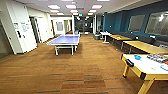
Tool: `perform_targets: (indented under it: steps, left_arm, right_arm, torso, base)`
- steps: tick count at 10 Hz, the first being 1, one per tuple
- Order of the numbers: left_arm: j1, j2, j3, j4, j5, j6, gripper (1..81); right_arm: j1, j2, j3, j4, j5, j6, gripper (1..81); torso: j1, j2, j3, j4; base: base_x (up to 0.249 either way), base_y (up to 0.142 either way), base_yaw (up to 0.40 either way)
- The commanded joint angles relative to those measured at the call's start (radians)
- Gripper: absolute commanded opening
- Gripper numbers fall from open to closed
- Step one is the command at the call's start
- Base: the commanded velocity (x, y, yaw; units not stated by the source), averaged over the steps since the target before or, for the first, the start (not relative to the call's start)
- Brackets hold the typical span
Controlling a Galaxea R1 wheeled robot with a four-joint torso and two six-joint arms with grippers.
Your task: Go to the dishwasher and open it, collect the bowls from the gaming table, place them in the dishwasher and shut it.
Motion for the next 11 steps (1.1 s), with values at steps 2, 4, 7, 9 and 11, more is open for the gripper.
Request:
perform_targets:
  steps: [2, 4, 7, 9, 11]
  left_arm:
    - [-0.037, 0.001, 0.004, -0.003, 0.046, 0.004, 81.1]
    - [-0.036, 0.001, 0.004, -0.003, 0.046, 0.004, 81.1]
    - [-0.036, -0.001, 0.004, -0.003, 0.046, 0.001, 81.1]
    - [-0.036, -0.002, 0.004, -0.003, 0.046, 0.001, 81.1]
    - [-0.036, -0.002, 0.004, 0.000, 0.046, 0.000, 81.1]
  right_arm:
    - [0.046, 0.006, 0.002, -0.005, -0.053, -0.004, 81.1]
    - [0.046, 0.006, 0.002, -0.005, -0.053, -0.004, 81.1]
    - [0.046, 0.006, 0.002, -0.005, -0.053, -0.004, 81.1]
    - [0.046, 0.006, 0.002, -0.005, -0.053, -0.004, 81.1]
    - [0.046, 0.006, 0.000, -0.005, -0.053, -0.004, 81.1]
  torso:
    - [0.000, 0.000, 0.000, 0.000]
    - [0.000, 0.000, 0.000, 0.000]
    - [0.000, 0.000, 0.000, 0.000]
    - [0.000, 0.000, 0.000, 0.000]
    - [0.000, 0.000, 0.000, 0.000]
  base:
    - [0.000, 0.000, 0.000]
    - [0.000, 0.000, 0.000]
    - [0.000, 0.000, 0.000]
    - [0.000, 0.000, -0.052]
    - [0.000, 0.000, -0.320]
